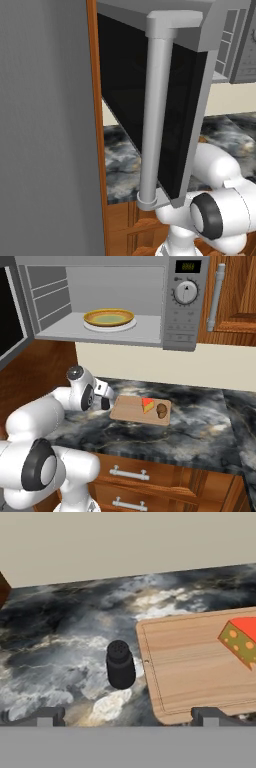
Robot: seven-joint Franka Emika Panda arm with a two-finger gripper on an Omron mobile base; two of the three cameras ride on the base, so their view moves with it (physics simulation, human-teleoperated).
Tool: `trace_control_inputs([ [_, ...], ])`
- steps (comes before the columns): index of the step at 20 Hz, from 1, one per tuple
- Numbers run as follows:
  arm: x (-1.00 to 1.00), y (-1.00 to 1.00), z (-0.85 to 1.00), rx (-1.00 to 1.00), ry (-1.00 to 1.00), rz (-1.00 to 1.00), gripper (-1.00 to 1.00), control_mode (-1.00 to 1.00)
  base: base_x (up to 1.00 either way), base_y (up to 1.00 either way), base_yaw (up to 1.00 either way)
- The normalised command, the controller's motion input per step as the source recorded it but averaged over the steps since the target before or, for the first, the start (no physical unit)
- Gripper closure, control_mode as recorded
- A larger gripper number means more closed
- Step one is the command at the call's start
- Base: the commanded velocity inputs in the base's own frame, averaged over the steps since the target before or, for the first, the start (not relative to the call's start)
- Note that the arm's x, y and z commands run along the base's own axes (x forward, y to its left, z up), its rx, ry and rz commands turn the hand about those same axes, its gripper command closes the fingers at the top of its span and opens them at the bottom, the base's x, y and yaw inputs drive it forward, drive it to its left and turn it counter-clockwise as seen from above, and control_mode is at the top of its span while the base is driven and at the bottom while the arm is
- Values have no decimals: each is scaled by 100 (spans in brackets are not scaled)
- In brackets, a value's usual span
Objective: Retrieve the reheated potato from the microwave, then place the potato, cheese, and condiment on the cutting board.
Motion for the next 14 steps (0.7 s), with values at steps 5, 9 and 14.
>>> trace_control_inputs([
  [5,10,4,-9,3,0,0,-100,-100,0,0,0],
  [9,14,6,-10,1,0,0,-100,-100,0,0,0],
  [14,21,1,-10,0,4,0,-100,-100,0,0,0],
])
